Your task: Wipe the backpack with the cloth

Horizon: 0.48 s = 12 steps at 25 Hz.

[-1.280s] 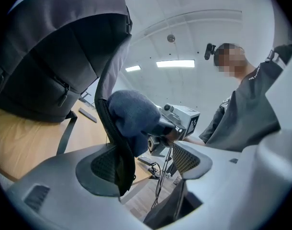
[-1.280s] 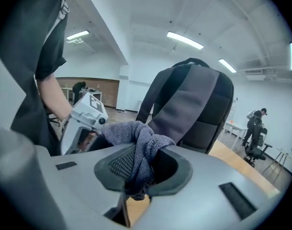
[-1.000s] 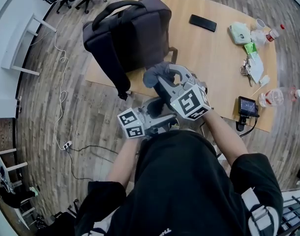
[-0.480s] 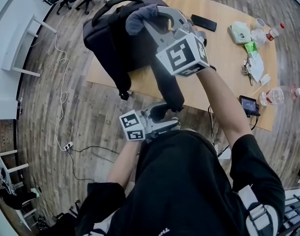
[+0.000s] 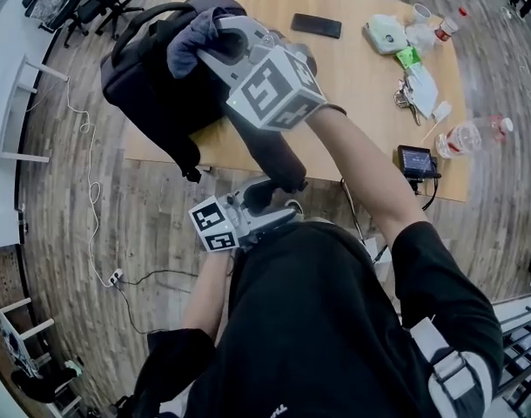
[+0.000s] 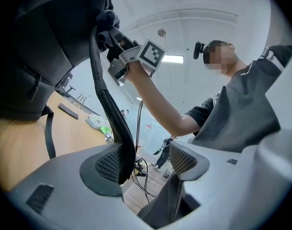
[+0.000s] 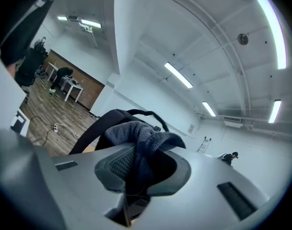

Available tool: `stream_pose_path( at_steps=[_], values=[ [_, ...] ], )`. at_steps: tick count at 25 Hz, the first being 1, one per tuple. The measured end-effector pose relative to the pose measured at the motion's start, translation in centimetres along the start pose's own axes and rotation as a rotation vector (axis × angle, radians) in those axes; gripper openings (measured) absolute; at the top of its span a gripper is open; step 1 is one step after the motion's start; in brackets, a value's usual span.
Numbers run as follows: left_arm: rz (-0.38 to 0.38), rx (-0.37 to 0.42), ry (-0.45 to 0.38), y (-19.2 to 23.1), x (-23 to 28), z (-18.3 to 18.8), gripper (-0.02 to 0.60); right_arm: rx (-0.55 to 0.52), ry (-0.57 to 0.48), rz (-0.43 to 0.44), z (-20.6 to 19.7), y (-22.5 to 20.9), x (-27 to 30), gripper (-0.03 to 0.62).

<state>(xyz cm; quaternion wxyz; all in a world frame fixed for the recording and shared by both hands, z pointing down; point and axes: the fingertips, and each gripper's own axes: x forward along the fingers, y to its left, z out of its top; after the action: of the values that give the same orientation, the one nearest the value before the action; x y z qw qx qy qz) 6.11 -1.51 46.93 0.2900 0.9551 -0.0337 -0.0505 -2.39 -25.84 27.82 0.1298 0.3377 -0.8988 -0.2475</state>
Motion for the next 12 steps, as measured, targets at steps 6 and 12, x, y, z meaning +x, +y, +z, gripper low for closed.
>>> stream_pose_path(
  at_steps=[6, 12],
  values=[
    [0.02, -0.05, -0.066, 0.9, -0.6, 0.7, 0.318, 0.013, 0.207, 0.318, -7.1, 9.3, -4.3, 0.064],
    [0.054, -0.099, -0.105, 2.3, -1.7, 1.0, 0.318, 0.163, 0.313, 0.546, -11.1, 17.6, -10.7, 0.064]
  ],
)
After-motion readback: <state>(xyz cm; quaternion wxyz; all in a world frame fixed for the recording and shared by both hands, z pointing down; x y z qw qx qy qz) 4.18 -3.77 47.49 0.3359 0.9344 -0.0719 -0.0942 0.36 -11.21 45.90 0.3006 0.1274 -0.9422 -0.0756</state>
